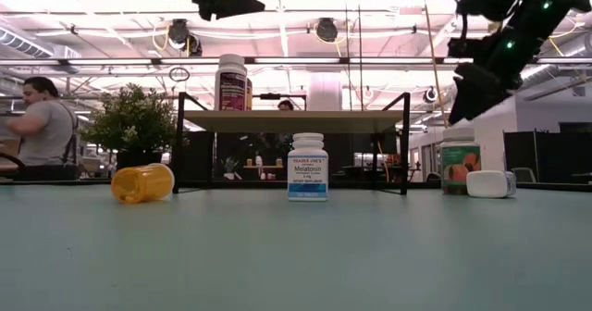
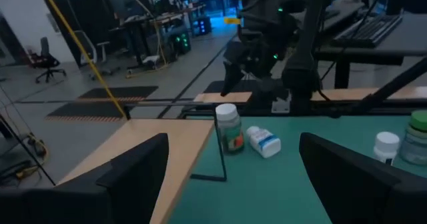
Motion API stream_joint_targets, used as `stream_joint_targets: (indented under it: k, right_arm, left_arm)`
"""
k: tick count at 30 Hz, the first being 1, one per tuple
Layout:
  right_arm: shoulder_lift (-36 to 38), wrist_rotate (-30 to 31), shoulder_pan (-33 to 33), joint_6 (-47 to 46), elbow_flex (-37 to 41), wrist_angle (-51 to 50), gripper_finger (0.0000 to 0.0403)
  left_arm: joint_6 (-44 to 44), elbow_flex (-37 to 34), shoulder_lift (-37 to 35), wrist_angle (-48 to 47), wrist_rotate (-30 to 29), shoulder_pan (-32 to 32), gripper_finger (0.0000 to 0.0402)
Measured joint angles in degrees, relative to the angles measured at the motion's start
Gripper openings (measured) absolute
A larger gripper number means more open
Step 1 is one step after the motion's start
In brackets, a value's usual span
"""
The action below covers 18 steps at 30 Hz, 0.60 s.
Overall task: Pick and place medicine bottles onto shelf by color
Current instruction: Put the green transparent pill bottle on the shelf
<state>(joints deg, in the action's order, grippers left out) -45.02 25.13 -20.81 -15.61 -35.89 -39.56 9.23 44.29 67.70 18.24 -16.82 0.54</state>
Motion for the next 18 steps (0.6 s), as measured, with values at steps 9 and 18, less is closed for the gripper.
stream_joint_targets:
  k: [9,18]
  right_arm:
    - [-0.1,-6.9,-7.2,-1.4,8.2,10.9,0.0369]
    - [0.1,-10.4,-8.9,0.2,17.8,26.2,0.0368]
  left_arm:
    - [-0.9,0.0,0.0,-1.8,0.0,0.1,0.0340]
    - [-1.9,0.0,0.0,-2.1,0.0,0.7,0.0340]
